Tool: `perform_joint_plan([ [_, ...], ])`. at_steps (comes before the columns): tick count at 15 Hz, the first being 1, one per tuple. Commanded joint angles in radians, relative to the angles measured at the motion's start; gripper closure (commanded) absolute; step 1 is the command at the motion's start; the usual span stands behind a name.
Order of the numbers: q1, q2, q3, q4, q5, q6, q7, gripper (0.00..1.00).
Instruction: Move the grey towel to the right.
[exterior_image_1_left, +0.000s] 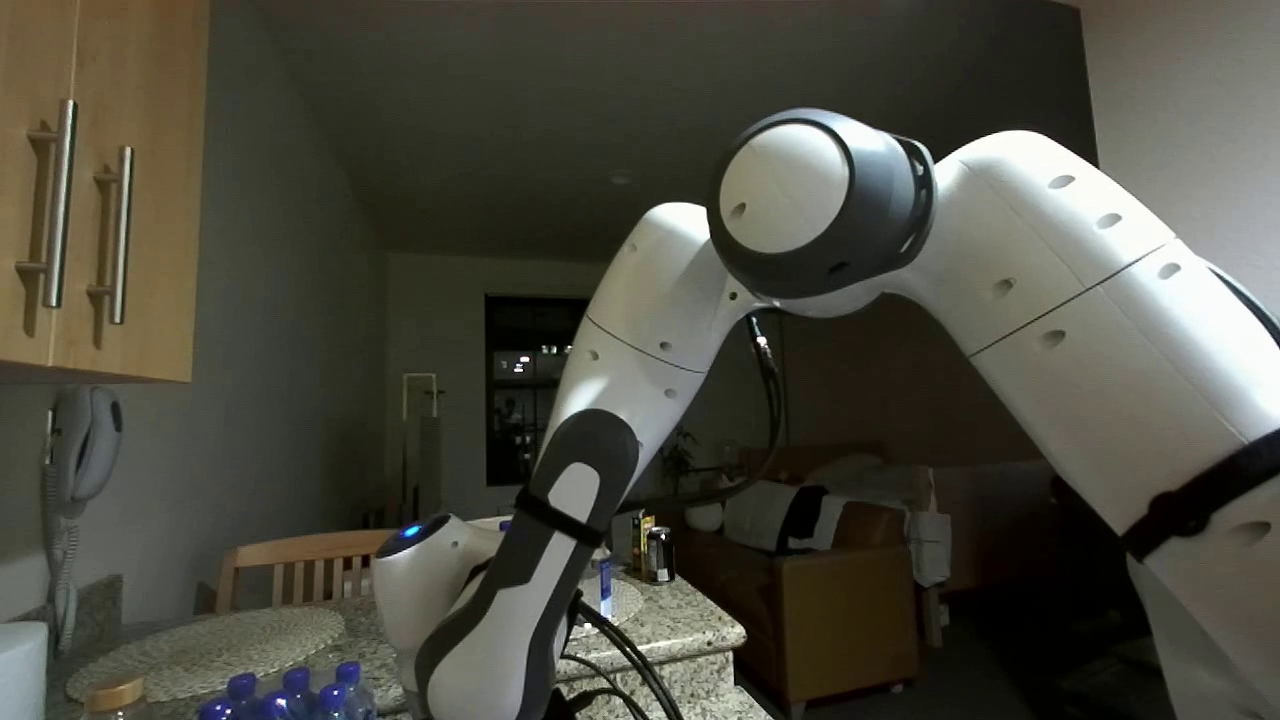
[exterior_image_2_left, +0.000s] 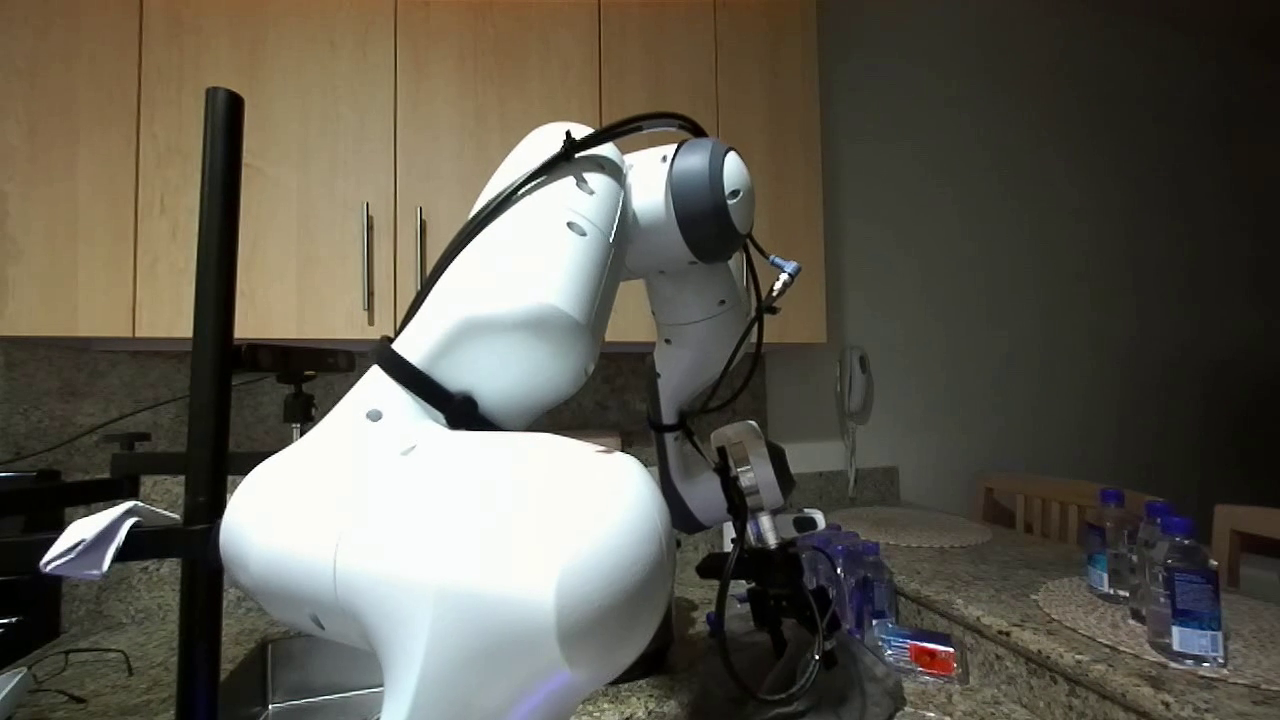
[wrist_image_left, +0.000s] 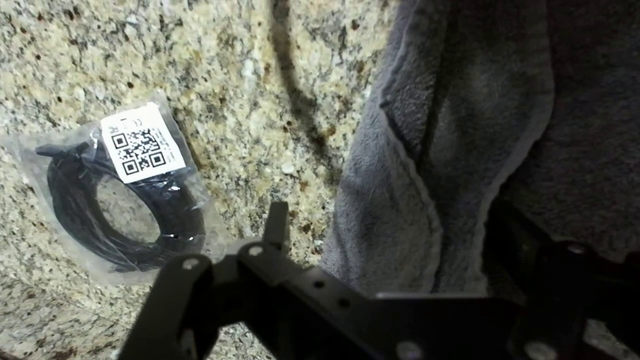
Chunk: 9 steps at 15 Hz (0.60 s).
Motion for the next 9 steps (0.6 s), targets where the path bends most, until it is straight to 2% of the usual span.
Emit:
perform_joint_plan([
  [1,-0.045,0.006,0.035,-0.013,0.034,0.042,-0.030,0.00],
  [8,-0.050,0.061,0.049,0.019,0.082,0.145,-0.040,0.00],
  [9,-0.046,0.075,0.040,0.037,0.080,0.163,-0.040,0.25],
])
